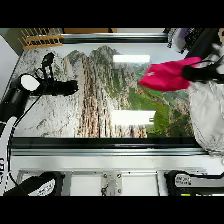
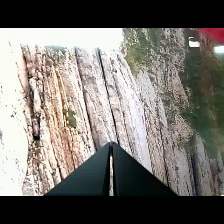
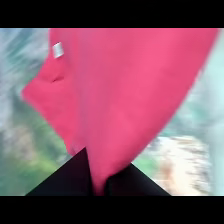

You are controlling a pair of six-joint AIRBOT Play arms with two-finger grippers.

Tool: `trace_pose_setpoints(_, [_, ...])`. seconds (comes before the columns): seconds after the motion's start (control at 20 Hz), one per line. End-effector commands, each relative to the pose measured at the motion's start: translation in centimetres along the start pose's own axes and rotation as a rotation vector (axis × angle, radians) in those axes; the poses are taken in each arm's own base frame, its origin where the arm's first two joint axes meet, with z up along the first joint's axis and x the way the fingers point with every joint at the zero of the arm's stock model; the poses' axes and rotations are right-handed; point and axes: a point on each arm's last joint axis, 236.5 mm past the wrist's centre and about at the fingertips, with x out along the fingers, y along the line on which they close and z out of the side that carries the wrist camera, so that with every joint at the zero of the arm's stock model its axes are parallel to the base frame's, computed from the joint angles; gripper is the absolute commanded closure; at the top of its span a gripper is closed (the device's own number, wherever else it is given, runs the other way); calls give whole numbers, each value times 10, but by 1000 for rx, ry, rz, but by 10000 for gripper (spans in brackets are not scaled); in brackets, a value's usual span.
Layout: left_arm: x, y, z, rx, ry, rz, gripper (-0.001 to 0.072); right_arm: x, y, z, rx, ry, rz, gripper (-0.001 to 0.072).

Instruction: Fold the clothes and pants, and hang the long-sleeved shirts on hangers.

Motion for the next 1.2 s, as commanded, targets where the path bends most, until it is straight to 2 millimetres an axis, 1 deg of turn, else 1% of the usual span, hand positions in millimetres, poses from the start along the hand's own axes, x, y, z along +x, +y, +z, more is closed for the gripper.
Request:
trace_pose_setpoints(0.0, [0,0,-2,-7,10,0,700,-81,-125,32,192,-146,-209,703])
trace_pose_setpoints(0.1, [0,0,-5,-8,20,-1,700,-120,-168,37,289,-216,-276,703])
trace_pose_setpoints(0.2, [0,0,-6,-8,23,-1,700,-150,-195,35,347,-262,-326,703])
trace_pose_setpoints(0.25, [0,0,-6,-7,23,-1,700,-159,-203,30,369,-269,-342,703])
trace_pose_setpoints(0.3, [0,0,-6,-7,23,-1,700,-162,-206,23,384,-261,-350,702])
trace_pose_setpoints(0.4, [0,0,-6,-7,23,-1,700,-158,-205,-1,402,-202,-353,703])
trace_pose_setpoints(0.55, [0,0,-7,-7,28,-1,700,-149,-203,-50,493,-101,-376,703])
trace_pose_setpoints(0.65, [0,-1,-9,-5,36,-1,700,-150,-208,-83,525,-44,-430,703])
trace_pose_setpoints(0.75, [0,-1,-11,-5,47,-2,700,-153,-215,-110,520,8,-488,702])
trace_pose_setpoints(0.85, [0,-1,-12,-5,51,-2,700,-158,-226,-125,491,52,-552,701])
trace_pose_setpoints(1.0, [0,-1,-14,-4,58,-2,700,-161,-229,-129,476,70,-572,689])
trace_pose_setpoints(1.05, [0,-2,-14,-4,59,-3,700,-162,-229,-131,462,83,-573,602])
trace_pose_setpoints(1.1, [0,-2,-14,-4,59,-3,700,-162,-230,-132,438,95,-577,303])
trace_pose_setpoints(1.15, [0,-2,-15,-4,61,-3,700,-165,-232,-132,404,102,-589,42])
